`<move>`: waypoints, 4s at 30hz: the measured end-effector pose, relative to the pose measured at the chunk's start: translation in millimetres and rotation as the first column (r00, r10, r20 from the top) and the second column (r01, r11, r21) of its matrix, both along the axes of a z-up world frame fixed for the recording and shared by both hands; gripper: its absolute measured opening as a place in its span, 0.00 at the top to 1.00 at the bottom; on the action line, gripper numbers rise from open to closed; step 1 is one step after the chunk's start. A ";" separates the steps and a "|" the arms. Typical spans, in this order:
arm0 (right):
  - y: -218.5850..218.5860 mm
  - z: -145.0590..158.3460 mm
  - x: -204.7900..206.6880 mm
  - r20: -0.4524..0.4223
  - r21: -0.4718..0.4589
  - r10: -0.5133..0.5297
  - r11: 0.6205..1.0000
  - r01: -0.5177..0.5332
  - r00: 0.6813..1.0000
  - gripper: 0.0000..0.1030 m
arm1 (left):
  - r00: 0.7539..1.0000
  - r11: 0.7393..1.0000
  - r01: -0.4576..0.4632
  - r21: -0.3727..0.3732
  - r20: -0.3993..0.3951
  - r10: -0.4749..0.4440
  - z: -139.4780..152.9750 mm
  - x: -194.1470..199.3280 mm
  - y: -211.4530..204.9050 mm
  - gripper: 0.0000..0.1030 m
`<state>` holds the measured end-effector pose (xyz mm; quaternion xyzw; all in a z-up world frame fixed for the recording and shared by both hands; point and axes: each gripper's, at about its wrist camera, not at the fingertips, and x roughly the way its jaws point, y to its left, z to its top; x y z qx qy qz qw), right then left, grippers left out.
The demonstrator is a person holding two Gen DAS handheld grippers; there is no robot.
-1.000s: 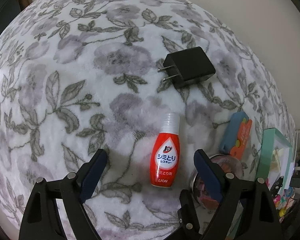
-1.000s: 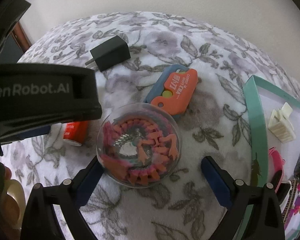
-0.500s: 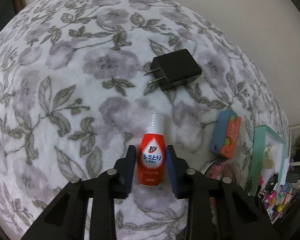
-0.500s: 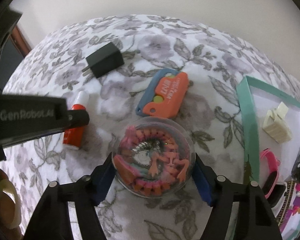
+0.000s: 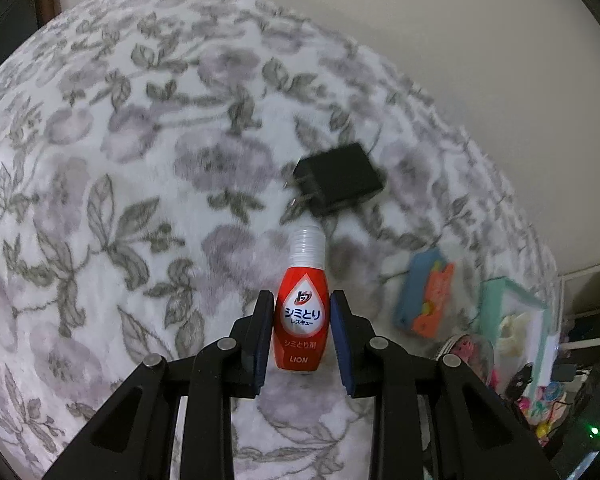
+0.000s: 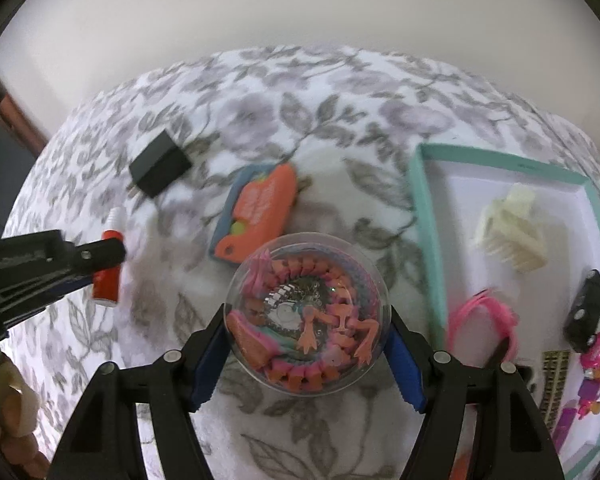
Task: Organize rigid objects
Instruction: 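Carry the red bottle and round box into the tray and open both grippers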
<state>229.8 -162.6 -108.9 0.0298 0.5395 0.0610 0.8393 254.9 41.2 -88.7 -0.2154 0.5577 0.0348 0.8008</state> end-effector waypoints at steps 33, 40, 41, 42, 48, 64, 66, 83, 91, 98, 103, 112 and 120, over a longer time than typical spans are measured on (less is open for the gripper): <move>-165.3 89.4 -30.1 0.199 -0.091 -0.311 0.938 0.333 0.929 0.28 | 0.902 0.930 0.366 0.044 0.231 -0.366 81.4 -22.0 -174.7 0.71; -192.1 74.5 -31.2 0.162 -0.097 -0.358 0.922 0.376 0.920 0.28 | 0.882 0.902 0.427 0.064 0.189 -0.431 59.0 -28.7 -218.3 0.71; -194.8 74.2 -32.5 0.161 -0.093 -0.364 0.920 0.381 0.917 0.28 | 0.881 0.900 0.432 0.064 0.184 -0.436 56.2 -28.2 -221.7 0.71; -196.8 73.3 -32.9 0.160 -0.089 -0.367 0.919 0.384 0.916 0.28 | 0.879 0.897 0.438 0.064 0.177 -0.442 52.3 -27.9 -226.1 0.71; -201.0 64.2 -30.5 0.145 -0.084 -0.371 0.919 0.385 0.917 0.28 | 0.854 0.866 0.491 0.097 0.141 -0.500 34.2 -33.4 -250.8 0.71; -197.2 40.7 -24.0 0.090 -0.078 -0.368 0.924 0.375 0.925 0.28 | 0.847 0.850 0.507 0.145 0.097 -0.522 13.6 -34.7 -256.9 0.71; -195.3 35.3 -22.1 0.076 -0.073 -0.363 0.927 0.368 0.929 0.28 | 0.847 0.848 0.509 0.148 0.087 -0.524 9.8 -34.3 -257.2 0.71; -191.1 2.2 -17.2 0.003 -0.056 -0.362 0.931 0.362 0.932 0.27 | 0.848 0.840 0.514 0.172 0.045 -0.528 -7.7 -33.1 -258.1 0.71; -190.7 5.5 -15.5 -0.010 -0.078 -0.359 0.931 0.357 0.933 0.26 | 0.849 0.841 0.513 0.172 0.041 -0.526 -4.8 -31.9 -257.4 0.57; -186.5 35.3 -20.1 0.072 -0.108 -0.334 0.934 0.340 0.940 0.23 | 0.855 0.853 0.500 0.151 0.071 -0.514 10.5 -30.7 -251.8 0.50; -187.2 55.9 -24.9 0.123 -0.117 -0.341 0.928 0.355 0.932 0.23 | 0.863 0.865 0.481 0.139 0.095 -0.495 22.5 -27.8 -244.4 0.50; -192.7 79.9 -33.8 0.192 -0.125 -0.358 0.915 0.384 0.914 0.14 | 0.904 0.911 0.384 0.153 0.140 -0.404 44.1 -19.2 -214.1 0.40; -182.8 72.3 -29.8 0.193 -0.165 -0.308 0.926 0.340 0.932 0.02 | 0.941 0.945 0.273 0.179 0.156 -0.301 47.6 -9.7 -184.0 0.18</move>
